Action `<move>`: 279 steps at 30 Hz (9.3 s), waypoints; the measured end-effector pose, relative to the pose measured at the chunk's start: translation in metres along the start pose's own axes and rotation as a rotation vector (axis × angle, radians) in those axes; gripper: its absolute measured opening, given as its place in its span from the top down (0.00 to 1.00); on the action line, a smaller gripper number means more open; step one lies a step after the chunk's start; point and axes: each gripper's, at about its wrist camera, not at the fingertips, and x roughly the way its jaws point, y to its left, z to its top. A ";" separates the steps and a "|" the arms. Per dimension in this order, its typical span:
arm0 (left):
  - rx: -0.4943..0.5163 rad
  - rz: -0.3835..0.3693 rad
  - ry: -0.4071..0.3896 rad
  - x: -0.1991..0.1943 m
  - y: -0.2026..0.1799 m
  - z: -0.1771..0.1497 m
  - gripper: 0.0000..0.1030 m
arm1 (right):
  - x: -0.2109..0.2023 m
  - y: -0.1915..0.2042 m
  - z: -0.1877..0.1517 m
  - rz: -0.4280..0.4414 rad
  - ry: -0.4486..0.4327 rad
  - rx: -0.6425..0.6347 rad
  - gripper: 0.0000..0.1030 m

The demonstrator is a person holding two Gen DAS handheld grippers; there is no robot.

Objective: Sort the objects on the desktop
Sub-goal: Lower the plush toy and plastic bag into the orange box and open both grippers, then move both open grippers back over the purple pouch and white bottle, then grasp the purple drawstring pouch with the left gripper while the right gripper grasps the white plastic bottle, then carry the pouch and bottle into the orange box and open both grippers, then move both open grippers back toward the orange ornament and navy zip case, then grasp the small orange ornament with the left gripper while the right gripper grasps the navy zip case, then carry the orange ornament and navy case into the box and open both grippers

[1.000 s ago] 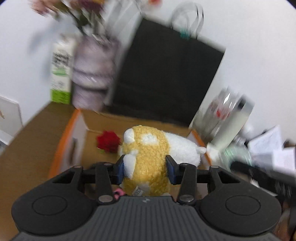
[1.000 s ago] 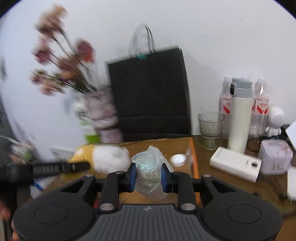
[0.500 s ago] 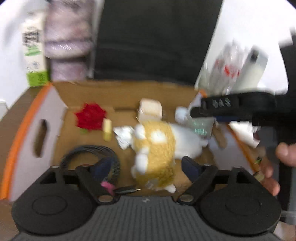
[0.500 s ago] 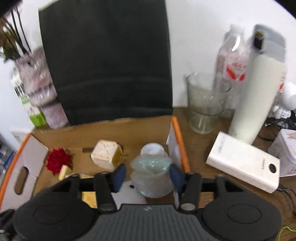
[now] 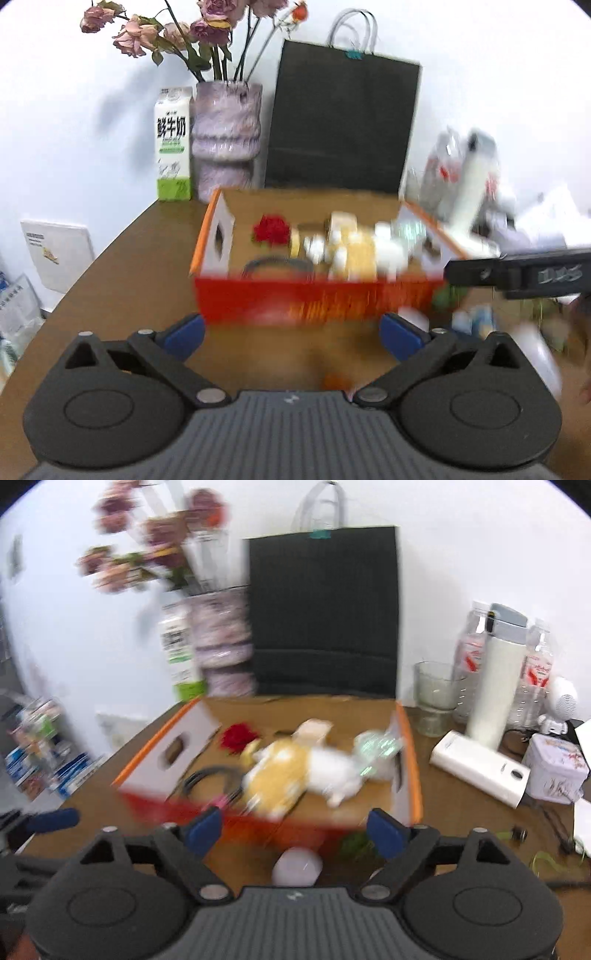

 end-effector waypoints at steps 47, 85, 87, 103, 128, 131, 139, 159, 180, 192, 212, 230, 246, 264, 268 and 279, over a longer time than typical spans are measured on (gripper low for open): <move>0.090 -0.123 0.010 -0.063 -0.024 -0.121 0.00 | -0.114 0.021 -0.178 -0.030 -0.099 0.199 0.20; -0.056 -0.216 0.017 -0.096 -0.023 -0.127 0.95 | -0.128 0.003 -0.195 -0.259 -0.105 0.155 0.62; -0.075 -0.227 0.004 -0.107 -0.020 -0.126 0.95 | -0.144 0.013 -0.201 -0.239 -0.112 0.157 0.62; -0.074 -0.241 -0.060 -0.070 0.006 0.007 0.95 | -0.152 0.032 -0.098 -0.050 -0.234 0.076 0.62; -0.046 0.013 0.047 0.149 0.016 0.093 0.27 | 0.158 -0.034 0.049 -0.277 0.201 -0.039 0.44; -0.085 0.044 0.019 0.128 0.007 0.086 0.19 | 0.152 -0.028 0.042 -0.268 0.218 -0.056 0.36; 0.048 0.110 -0.026 0.092 -0.020 0.083 0.04 | 0.109 -0.021 0.054 -0.275 0.131 0.015 0.23; 0.043 -0.127 -0.113 -0.082 -0.015 -0.063 0.00 | -0.086 0.015 -0.105 -0.125 -0.152 0.144 0.07; 0.087 -0.024 0.029 -0.084 -0.035 -0.152 0.00 | -0.115 0.022 -0.211 -0.166 -0.140 0.126 0.07; 0.070 -0.029 0.000 -0.079 -0.029 -0.135 0.00 | -0.099 -0.001 -0.194 -0.115 -0.049 0.257 0.07; -0.008 -0.130 0.019 0.056 -0.020 -0.050 0.29 | 0.037 -0.003 -0.095 -0.187 0.023 0.240 0.26; 0.024 -0.094 0.032 0.002 -0.019 -0.073 0.59 | -0.036 0.023 -0.138 -0.091 0.039 0.090 0.40; 0.008 -0.131 -0.013 -0.110 -0.012 -0.118 0.59 | -0.144 0.073 -0.190 -0.058 -0.052 -0.007 0.40; 0.022 -0.069 -0.159 -0.029 0.014 0.031 0.59 | -0.098 0.017 -0.027 0.033 -0.208 0.047 0.41; 0.013 0.002 -0.078 0.042 0.023 0.070 0.59 | -0.021 0.011 0.037 -0.037 -0.139 -0.014 0.41; -0.035 0.037 0.148 0.173 0.033 0.090 0.58 | 0.163 0.049 0.060 -0.303 0.147 -0.392 0.41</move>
